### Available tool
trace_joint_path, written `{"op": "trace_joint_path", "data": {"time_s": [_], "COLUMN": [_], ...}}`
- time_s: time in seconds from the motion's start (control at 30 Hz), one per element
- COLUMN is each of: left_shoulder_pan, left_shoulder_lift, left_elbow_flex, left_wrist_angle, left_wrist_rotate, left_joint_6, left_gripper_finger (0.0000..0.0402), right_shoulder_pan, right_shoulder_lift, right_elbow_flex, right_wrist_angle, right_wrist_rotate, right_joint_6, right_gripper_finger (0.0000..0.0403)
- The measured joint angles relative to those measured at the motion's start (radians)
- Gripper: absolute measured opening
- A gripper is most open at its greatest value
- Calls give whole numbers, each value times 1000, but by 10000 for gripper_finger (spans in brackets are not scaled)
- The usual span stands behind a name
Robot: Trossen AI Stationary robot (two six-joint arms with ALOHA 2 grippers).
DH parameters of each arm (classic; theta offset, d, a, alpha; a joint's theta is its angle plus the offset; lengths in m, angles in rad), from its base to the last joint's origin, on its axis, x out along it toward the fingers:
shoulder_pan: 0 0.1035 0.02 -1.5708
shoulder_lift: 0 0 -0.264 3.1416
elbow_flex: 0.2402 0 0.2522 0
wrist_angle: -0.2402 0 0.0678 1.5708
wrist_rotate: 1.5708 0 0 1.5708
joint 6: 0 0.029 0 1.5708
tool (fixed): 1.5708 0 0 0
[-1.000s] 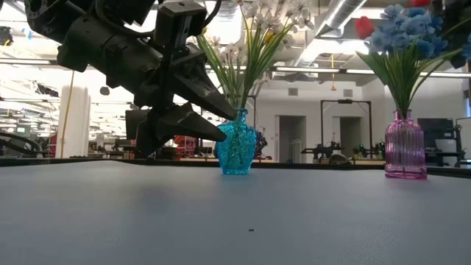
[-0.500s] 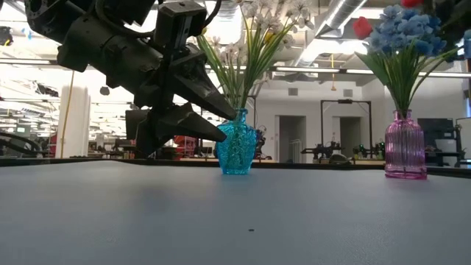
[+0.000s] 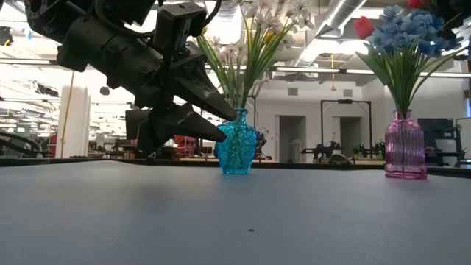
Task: Sort flowers into vase by color
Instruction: Put the red flower into the violet vase
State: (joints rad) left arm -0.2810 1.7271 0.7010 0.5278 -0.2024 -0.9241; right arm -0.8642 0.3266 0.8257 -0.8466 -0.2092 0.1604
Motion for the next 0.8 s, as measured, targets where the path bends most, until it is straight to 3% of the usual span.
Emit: {"op": "trace_joint_path", "data": {"time_s": [0.2,0.8], "left_shoulder_pan": [0,0], "left_shoulder_lift": [0,0], "left_elbow_flex": [0,0], "left_wrist_angle": [0,0], "left_wrist_rotate": [0,-13], "left_joint_6": [0,-13], "left_gripper_finger": [139,139], "right_shoulder_pan": [0,0], "right_shoulder_lift": [21,18], "right_elbow_flex": [0,-101], "right_wrist_angle": [2,80], "right_wrist_rotate": [2,25], "right_joint_6": [-9,68], "right_gripper_finger": [17,17]}}
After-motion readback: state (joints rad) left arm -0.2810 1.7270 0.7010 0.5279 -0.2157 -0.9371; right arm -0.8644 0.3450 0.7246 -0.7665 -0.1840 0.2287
